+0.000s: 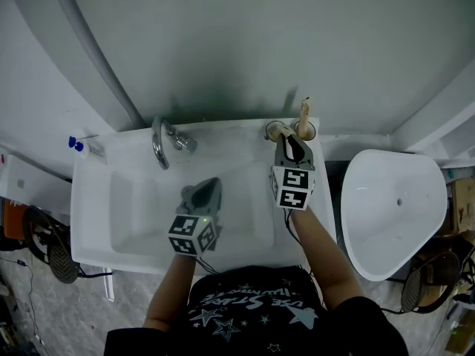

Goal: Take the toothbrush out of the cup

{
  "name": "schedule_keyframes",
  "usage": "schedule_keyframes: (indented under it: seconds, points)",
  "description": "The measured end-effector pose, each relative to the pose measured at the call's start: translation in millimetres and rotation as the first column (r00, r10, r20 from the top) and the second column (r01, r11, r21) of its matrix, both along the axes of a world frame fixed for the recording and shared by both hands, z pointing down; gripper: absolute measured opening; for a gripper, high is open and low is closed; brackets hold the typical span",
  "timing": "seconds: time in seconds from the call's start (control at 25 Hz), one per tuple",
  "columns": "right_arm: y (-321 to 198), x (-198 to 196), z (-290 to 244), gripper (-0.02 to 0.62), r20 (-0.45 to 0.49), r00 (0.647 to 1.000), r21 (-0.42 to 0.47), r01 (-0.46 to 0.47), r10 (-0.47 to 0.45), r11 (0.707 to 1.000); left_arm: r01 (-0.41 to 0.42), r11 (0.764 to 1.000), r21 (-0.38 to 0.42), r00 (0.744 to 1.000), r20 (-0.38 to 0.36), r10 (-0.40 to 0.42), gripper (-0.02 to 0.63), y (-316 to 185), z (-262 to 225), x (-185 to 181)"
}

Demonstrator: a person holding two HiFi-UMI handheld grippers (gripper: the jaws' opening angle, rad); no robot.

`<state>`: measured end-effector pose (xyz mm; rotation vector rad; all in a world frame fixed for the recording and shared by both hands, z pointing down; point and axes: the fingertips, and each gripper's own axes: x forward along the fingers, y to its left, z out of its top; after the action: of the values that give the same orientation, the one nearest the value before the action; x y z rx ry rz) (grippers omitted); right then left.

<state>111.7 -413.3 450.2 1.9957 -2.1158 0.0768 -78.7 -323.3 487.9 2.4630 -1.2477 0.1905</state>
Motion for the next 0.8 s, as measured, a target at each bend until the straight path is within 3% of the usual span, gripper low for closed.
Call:
schedule_keyframes:
  seconds: [0.44, 0.64, 0.8]
  points:
    - [46.8, 28.8, -30.1, 0.051, 0.060, 0.996, 0.053, 0.060, -0.064, 0.997, 0.063, 0.998, 0.011, 0.998, 0.015, -0.063, 0.018, 33.9, -12.5, 15.4]
    - [69.6, 39.6, -16.8, 0.049, 0.098, 0.988, -0.030, 0.125, -0.121, 0.992, 0.086, 0.996, -0.005, 0.996, 0.022, -0.086, 0.020, 52.8, -11.5, 24.2]
    - [90.1, 33.9, 8.4, 0.049, 0.124, 0.967, -0.157, 0.242, -0.224, 0.957, 0.097, 0.995, -0.023, 0.995, 0.028, -0.097, 0.018, 66.2, -6.3, 32.2]
